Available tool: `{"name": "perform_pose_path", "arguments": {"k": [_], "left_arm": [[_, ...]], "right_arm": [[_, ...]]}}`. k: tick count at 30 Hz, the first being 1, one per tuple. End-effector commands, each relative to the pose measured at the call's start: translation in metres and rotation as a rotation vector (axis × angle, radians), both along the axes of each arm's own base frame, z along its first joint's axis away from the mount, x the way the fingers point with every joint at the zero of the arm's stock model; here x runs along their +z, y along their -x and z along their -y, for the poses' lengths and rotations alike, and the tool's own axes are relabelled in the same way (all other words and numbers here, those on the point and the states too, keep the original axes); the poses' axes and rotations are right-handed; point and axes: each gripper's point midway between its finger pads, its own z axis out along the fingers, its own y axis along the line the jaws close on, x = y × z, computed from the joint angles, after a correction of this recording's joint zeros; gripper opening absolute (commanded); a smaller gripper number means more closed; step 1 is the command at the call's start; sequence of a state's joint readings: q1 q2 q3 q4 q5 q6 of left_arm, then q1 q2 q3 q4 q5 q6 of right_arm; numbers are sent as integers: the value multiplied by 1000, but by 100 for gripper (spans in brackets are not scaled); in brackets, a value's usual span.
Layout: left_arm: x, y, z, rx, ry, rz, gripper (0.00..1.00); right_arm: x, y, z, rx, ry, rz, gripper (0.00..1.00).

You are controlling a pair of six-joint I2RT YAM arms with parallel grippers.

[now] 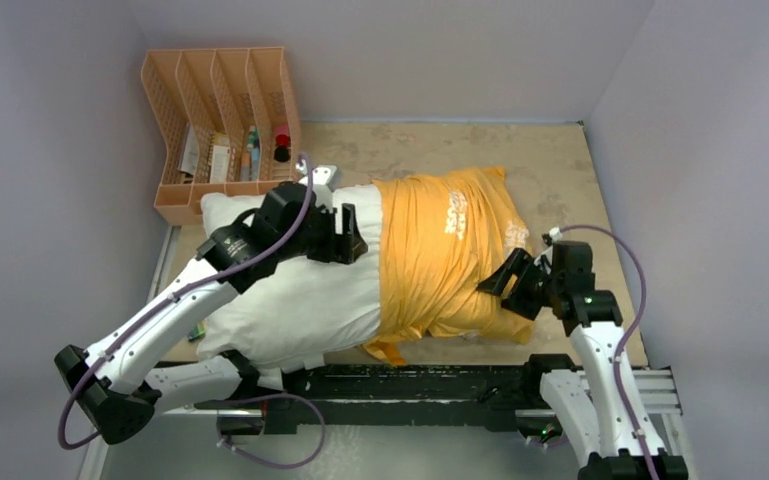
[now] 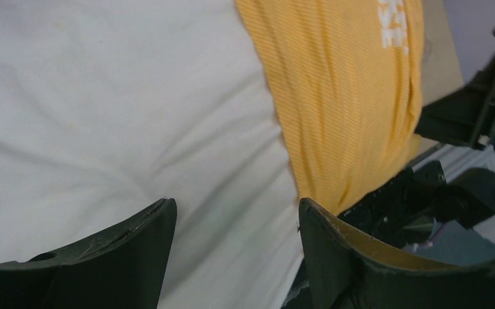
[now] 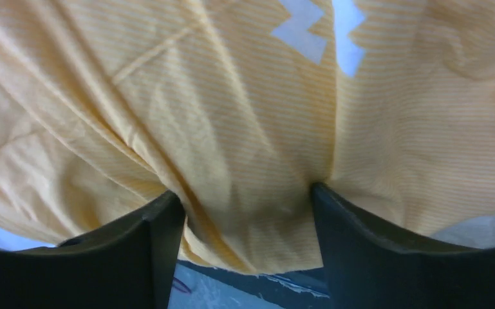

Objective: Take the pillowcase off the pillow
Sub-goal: Remove the pillow from the pillowcase.

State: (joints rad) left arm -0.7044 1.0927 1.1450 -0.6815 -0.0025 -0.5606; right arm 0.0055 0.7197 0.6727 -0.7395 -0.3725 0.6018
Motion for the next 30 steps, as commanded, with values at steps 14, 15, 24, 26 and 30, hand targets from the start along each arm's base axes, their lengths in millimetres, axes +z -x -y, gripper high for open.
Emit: {"name": "perform_pose_path", "arguments": {"k": [14,15,24,26,30], "left_arm": [[-110,98,2,-148,-660,-167,65],[-119,98,-4,-137,-711,-173,59],[-154,95,-60,47,-990,-185,0],[-144,93,-64,108,-931,-157,0],[-124,91,-80,209,-812,-130,0]], "right_arm": [[82,-119,52,-205,235,359,0],[86,-122,56,-213,255,367,0],[138,-135,135,-397,479,438,0],[136,-140,142,-385,473,407,0],[136,-152,154,-383,370,397,0]]}}
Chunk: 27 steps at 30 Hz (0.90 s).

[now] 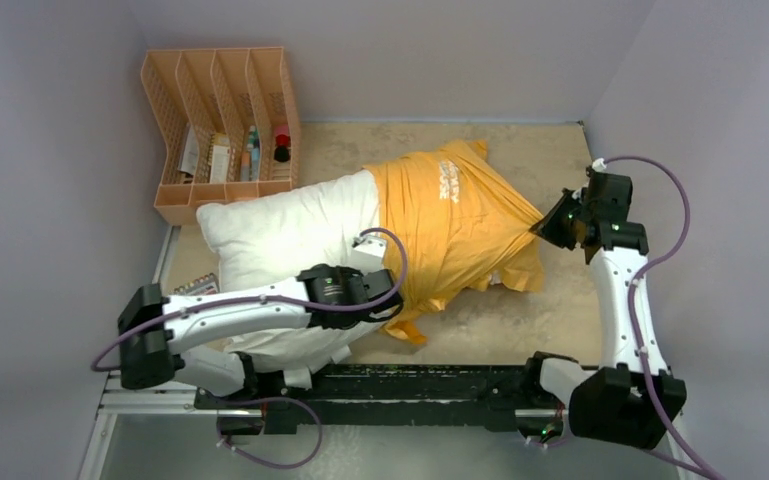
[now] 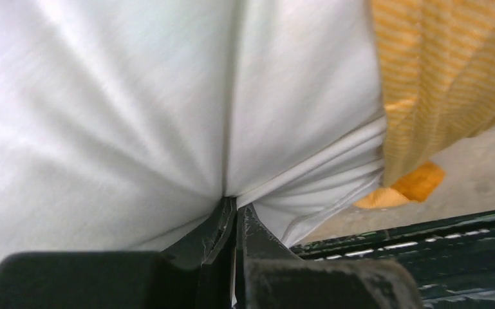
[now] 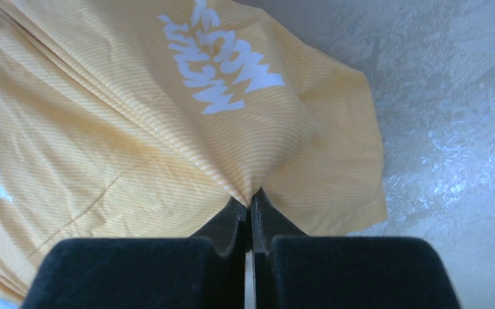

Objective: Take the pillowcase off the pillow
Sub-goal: Remove the pillow from the pillowcase.

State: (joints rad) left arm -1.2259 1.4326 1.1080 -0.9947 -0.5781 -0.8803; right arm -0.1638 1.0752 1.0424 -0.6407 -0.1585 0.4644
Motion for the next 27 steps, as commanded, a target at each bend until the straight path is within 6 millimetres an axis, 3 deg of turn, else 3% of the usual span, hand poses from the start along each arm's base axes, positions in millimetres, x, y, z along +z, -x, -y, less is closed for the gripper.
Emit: {"name": "perform_pose_path", "arguments": {"k": [1,5,6,7,9,11,13,15,17,20,24,27], "left_arm": [[7,15,-89,151,-157,-12,0],[22,12,-96,198,-61,43,0],[25,11,-93,195,-30,55,0],[27,9,-88,192,-3,64,0],[32,4,-83,190,18,87,0],[40,-3,-77,185,23,114,0],[45,-9,-66,163,36,130,0],[49,-14,-54,149,59,138,0],[48,-14,-38,122,93,114,0],[47,-16,-26,96,119,107,0],[52,-20,-20,87,133,123,0],[72,-37,0,74,213,166,0]], "right_arm": [[75,-47,66,-144,86,285,0],[76,-65,49,-31,-38,313,0],[75,-68,43,12,-57,305,4],[73,-69,39,43,-77,287,12],[70,-66,28,98,-125,249,46],[67,-58,16,143,-171,228,60],[55,-43,-6,192,-258,225,70],[40,-25,-14,186,-281,206,78],[20,-2,-15,142,-264,127,79],[-3,43,-37,143,-350,17,80],[-16,90,-72,175,-501,-45,78],[-24,118,-95,201,-615,-104,77]]}}
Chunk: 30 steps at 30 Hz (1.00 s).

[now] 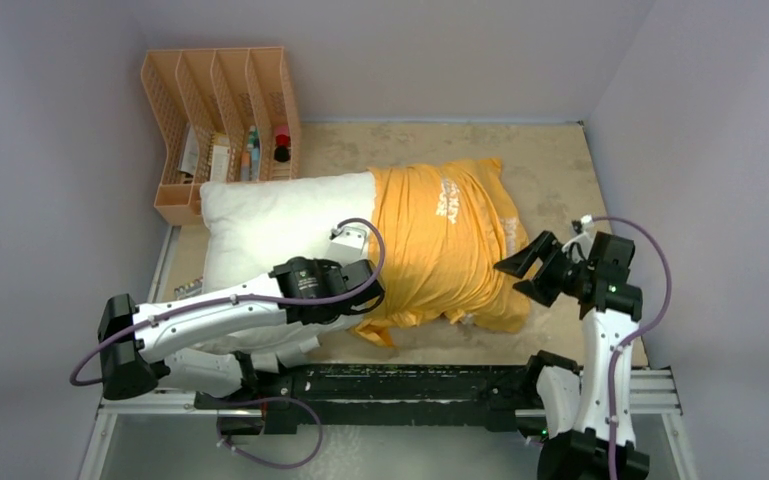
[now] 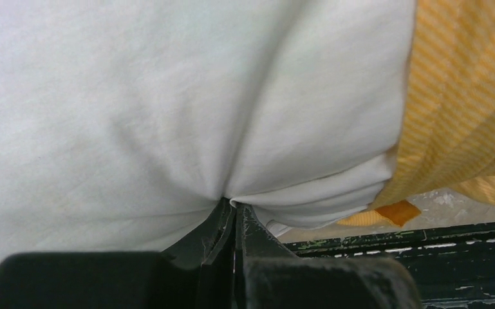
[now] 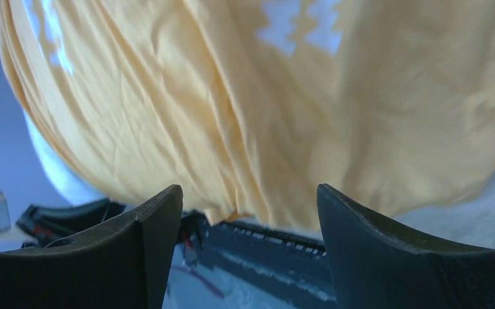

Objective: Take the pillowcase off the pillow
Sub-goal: Remove the pillow from the pillowcase.

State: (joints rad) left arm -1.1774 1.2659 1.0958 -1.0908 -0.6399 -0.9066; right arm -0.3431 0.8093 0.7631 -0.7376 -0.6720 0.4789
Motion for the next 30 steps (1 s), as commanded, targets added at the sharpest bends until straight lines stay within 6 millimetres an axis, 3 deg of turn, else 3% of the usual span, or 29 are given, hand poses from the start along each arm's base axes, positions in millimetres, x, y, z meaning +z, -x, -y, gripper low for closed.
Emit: {"name": "perform_pose_path", "arguments": {"k": [1,6,10,13,16,17,19,20,26,30], "left_arm": [[45,-40,52,-17,204,112,0],[61,-74,95,-53,262,121,0],[67,-61,138,-139,392,78,0],[67,-56,144,-136,430,66,0],[64,-54,134,-121,404,62,0],[63,-51,133,-141,398,53,12],[65,-37,135,-223,402,40,49],[67,-29,137,-268,398,41,58],[57,9,130,-435,207,64,70],[19,3,111,-412,-81,90,75]], "right_arm": [[-1,45,-43,85,-231,-94,77],[2,57,-49,104,-222,-49,75],[-17,36,-38,70,-207,-81,77],[-29,17,-36,64,-250,-86,79],[-29,-11,-30,75,-225,55,85],[-28,-22,-28,62,-237,90,86],[-26,-40,-29,39,-275,122,86],[-26,-49,-31,39,-275,135,86],[-34,-95,-66,95,-322,186,86],[-49,-111,-74,94,-319,157,85]]}}
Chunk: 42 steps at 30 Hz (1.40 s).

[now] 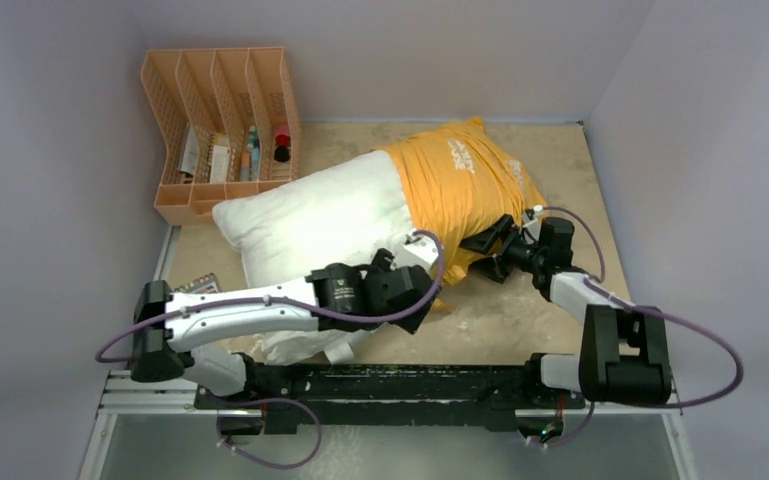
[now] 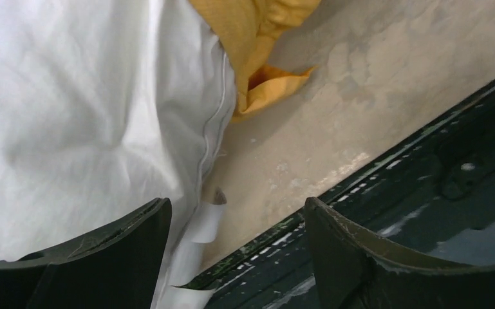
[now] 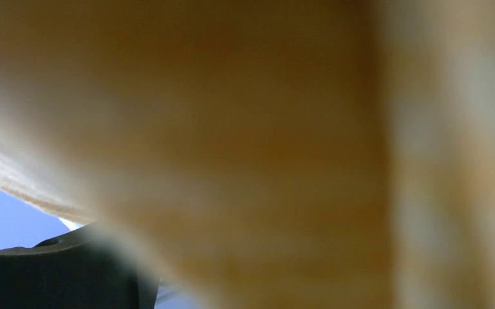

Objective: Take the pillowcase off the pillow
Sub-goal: Remove the pillow from the pillowcase.

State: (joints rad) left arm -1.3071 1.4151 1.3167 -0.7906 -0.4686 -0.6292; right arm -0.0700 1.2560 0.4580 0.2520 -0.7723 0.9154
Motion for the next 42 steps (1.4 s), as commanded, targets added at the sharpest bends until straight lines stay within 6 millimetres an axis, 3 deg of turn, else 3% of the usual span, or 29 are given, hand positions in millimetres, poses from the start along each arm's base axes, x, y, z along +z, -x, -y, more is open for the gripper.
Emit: {"name": "perform_pose_path", "arguments": {"k": [1,5,9,13,14,15,17,18,24,27,30,33,35,42], "left_arm": [[-39,-19,-36,56,-380,144,76],[-54,-50,-68,207,-700,351,78],[-50,-65,-69,249,-768,483,79],[-74,-68,-67,203,-790,436,80],[-78,-70,-71,208,-804,432,76],[-82,-72,-74,217,-811,425,60],[-81,-78,-78,251,-788,426,5],[-75,-80,-78,270,-759,433,0],[-14,-96,-73,354,-562,449,0],[27,-94,-62,357,-435,411,0],[54,-89,-59,362,-324,379,0],[63,-84,-70,372,-311,371,0],[62,-80,-77,372,-327,359,0],[62,-72,-99,400,-325,346,0]], "right_arm": [[23,-39,-4,-41,-22,146,84],[24,-38,2,-68,20,138,83],[24,-28,6,-70,72,106,84],[25,-25,12,-81,123,103,85],[25,-24,13,-82,128,102,85],[25,-24,15,-83,133,101,85],[26,-24,20,-89,147,95,85],[26,-23,25,-98,155,87,85],[35,-19,51,-153,197,90,85],[27,-14,66,-205,275,30,86],[11,-5,89,-297,372,-66,88],[13,-11,92,-327,369,-35,88],[25,-22,88,-326,324,21,88],[97,-45,78,-310,245,272,88]]}}
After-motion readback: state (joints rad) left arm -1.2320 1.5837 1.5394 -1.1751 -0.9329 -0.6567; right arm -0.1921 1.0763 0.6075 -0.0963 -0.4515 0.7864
